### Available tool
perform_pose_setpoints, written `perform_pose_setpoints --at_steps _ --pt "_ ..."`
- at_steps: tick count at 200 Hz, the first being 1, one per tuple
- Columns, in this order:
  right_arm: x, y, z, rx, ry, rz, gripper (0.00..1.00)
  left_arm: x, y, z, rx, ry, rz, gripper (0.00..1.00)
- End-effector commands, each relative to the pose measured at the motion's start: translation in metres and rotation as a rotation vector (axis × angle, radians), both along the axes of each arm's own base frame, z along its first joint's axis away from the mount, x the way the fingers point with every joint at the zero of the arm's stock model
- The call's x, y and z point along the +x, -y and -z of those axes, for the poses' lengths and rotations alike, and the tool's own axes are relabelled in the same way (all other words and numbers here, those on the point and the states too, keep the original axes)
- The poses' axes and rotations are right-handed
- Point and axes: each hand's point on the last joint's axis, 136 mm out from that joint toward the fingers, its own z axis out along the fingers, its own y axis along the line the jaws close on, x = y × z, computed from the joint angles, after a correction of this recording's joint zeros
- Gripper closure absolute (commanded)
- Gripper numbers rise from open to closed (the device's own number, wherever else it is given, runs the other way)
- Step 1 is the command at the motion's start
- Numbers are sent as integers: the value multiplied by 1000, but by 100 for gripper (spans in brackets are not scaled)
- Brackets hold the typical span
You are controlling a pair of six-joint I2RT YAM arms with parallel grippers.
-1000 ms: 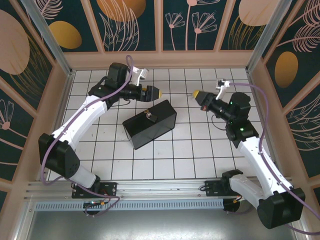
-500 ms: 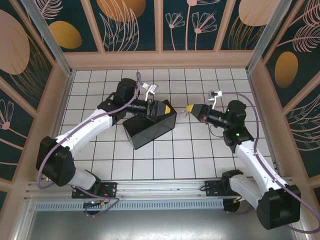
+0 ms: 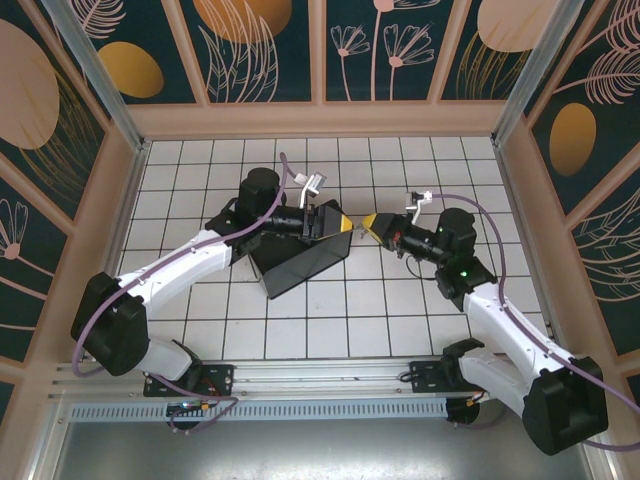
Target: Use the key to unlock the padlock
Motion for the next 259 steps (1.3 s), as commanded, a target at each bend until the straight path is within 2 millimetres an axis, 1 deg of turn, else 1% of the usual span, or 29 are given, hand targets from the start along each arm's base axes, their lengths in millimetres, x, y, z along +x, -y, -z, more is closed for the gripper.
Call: perform_pose_setpoints --at_steps 1,12,29,38,68,104,134,183,203,221,250,259 --pt "4 0 -9 36 26 30 100 1 1 0 14 31 -7 48" --pt "4 0 -9 38 26 30 100 2 1 3 25 26 -7 50" --pt "3 0 -9 44 22 30 100 4 -1 13 75 30 -20 50" --pt "3 -1 -10 48 26 25 100 4 -1 15 85 31 -20 50" --pt "3 -2 -13 72 29 17 100 3 1 10 55 24 -11 51" --pt "1 -11 -14 76 35 -8 100 2 3 4 24 29 -1 55" --pt "0 -14 -13 69 34 -16 100 3 4 5 26 26 1 62" --pt "0 -15 -13 86 30 -20 100 1 2 7 29 34 9 63" --pt "-1 -17 -13 85 29 -27 100 1 3 6 26 41 10 66" --pt "-2 -19 -13 83 29 -38 100 1 3 7 27 39 10 72" --pt "-3 -19 -12 80 28 -40 100 1 3 5 24 45 11 73" --pt "-4 -20 -12 82 29 -43 100 1 3 6 25 44 11 75"
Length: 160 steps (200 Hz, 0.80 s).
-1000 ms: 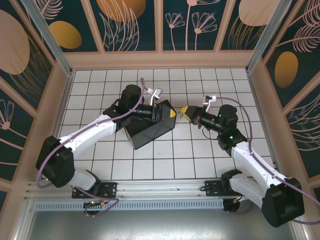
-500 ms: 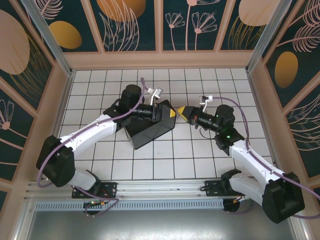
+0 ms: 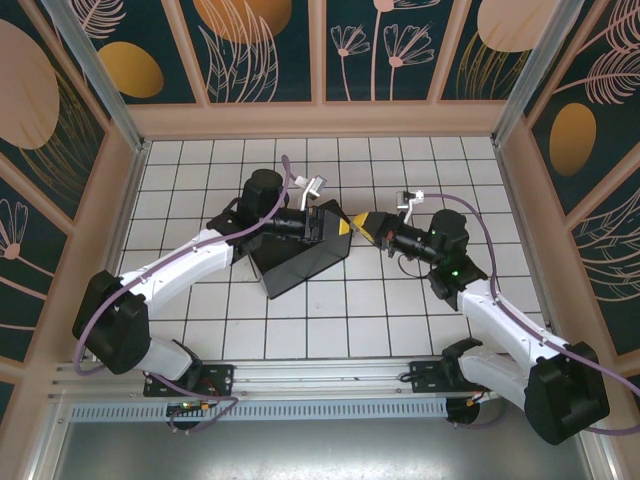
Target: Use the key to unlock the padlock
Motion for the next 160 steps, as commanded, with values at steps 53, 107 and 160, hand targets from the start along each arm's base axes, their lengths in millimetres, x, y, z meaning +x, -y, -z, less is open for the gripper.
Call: perform_pose_setpoints --at_steps 53,107,160 --pt "-5 -6 -9 19 34 -25 100 -1 4 -7 -20 58 31 97" --pt "4 16 -8 -27 -2 0 75 12 -3 -1 111 302 17 100" --pt "15 49 -27 -61 -128 70 69 44 -21 -33 264 784 -61 100"
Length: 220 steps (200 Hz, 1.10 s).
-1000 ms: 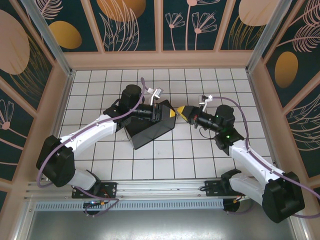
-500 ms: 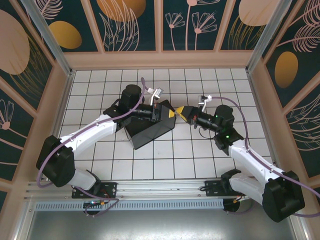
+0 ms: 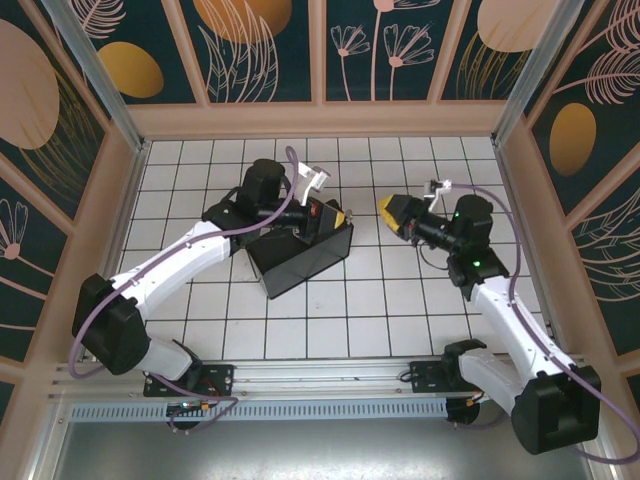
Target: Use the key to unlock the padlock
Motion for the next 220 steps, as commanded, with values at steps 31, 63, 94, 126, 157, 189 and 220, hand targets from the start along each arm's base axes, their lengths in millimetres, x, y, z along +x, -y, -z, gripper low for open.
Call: perform_pose_setpoints --at_steps 31,63,94,126,157,189,220 --pt "-10 -6 -35 71 -130 -52 71 16 -21 -48 109 768 12 100" --pt "-18 -21 -49 65 -148 -115 71 21 -32 -75 177 1116 -15 100" --pt "-20 -35 -54 80 -142 -159 72 12 -34 -67 246 1401 56 100" --pt "-22 -47 -62 101 -122 -202 72 6 -25 -50 305 1552 134 100" --pt "-22 -58 -57 146 -134 -232 73 -3 -21 -59 261 1621 134 100" --pt "-26 -69 -56 166 -151 -268 73 -11 -13 -54 277 1715 172 100" --pt "-30 -68 -54 170 -163 -259 73 -11 -12 -54 276 1748 165 100"
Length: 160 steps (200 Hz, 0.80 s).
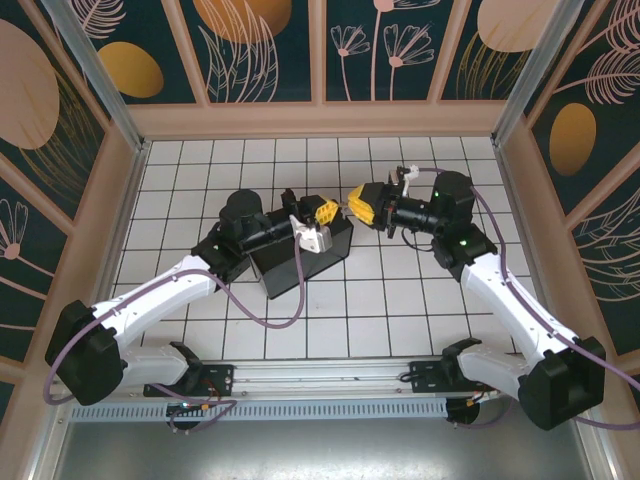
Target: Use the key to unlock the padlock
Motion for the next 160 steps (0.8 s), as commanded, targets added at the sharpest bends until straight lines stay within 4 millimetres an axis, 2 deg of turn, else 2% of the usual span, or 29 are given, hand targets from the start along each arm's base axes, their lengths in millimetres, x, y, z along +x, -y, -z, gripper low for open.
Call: perform_pose_setpoints --at_steps 1,54,118,160 --pt "-7 -1 -8 32 25 -16 73 -4 3 -11 -18 105 25 100" --pt "-11 -4 3 26 8 -26 73 -4 4 -11 -28 111 27 100" --pt "-8 5 -5 17 59 -13 74 -8 6 -8 7 122 48 100" --pt "-10 2 -7 7 81 -41 75 -12 10 -6 18 120 72 100"
